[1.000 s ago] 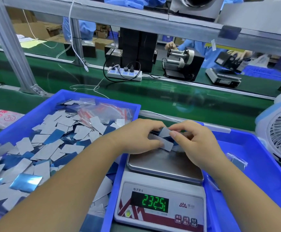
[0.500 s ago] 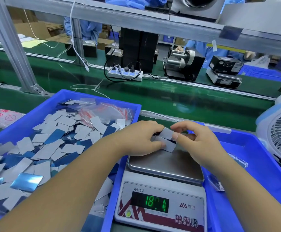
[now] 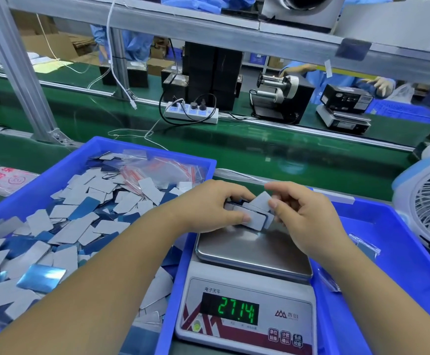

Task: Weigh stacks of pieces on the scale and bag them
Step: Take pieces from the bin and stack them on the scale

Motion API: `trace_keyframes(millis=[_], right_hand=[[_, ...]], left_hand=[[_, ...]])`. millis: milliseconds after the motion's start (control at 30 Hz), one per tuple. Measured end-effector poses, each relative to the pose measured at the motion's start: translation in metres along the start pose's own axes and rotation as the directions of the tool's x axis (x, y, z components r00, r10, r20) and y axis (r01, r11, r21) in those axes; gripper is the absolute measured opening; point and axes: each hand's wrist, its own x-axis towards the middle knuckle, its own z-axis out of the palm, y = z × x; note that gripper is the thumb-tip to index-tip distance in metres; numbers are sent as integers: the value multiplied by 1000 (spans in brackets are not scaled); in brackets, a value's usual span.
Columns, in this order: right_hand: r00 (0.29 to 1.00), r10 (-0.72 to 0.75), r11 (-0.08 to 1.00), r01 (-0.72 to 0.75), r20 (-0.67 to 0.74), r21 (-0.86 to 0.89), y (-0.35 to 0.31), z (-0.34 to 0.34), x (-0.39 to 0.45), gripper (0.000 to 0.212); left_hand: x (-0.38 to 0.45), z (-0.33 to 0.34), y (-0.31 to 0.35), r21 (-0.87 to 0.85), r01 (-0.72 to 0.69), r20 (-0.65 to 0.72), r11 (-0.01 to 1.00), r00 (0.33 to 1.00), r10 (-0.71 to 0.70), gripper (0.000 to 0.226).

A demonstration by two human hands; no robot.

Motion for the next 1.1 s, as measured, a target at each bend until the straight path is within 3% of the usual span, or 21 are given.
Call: trace_keyframes(millis=[233, 367, 533, 667, 733, 800, 867, 967, 1100], right_hand=[[988, -129, 969, 144, 90, -198, 5, -8, -1, 30], [981, -189, 972, 182, -32, -151, 2, -5, -3, 27], [979, -199, 977, 195, -42, -88, 2, -5, -3, 28], [984, -133, 979, 149, -119, 139, 2, -7, -3, 41], [979, -46, 945, 106, -196, 310, 2, -9, -2, 38], [971, -29, 928, 115, -238, 355, 2, -12, -2, 35], [965, -125, 946, 186, -232, 264, 2, -12, -3, 37], [943, -286, 957, 289, -168, -9, 1, -4, -6, 36], [946, -323, 918, 318, 20, -239, 5, -2, -5, 32]], left_hand=[[1, -1, -4, 54, -20, -17, 998, 1000, 21, 37], [1, 2, -2, 60, -53, -56, 997, 997, 57, 26], [-1, 0, 1, -5, -57, -35, 998, 998, 56, 14], [0, -1, 1, -14, -13, -29, 1000, 999, 13, 12], [0, -1, 2, -11, -2, -24, 1000, 1000, 1, 13], [0, 0, 1, -35, 1, -24, 999, 1000, -1, 10], [-1, 1, 1, -56, 3, -39, 998, 999, -5, 7], [0, 2, 2, -82, 9, -48, 997, 999, -13, 10], [0, -1, 0, -71, -1, -44, 998, 999, -2, 19]])
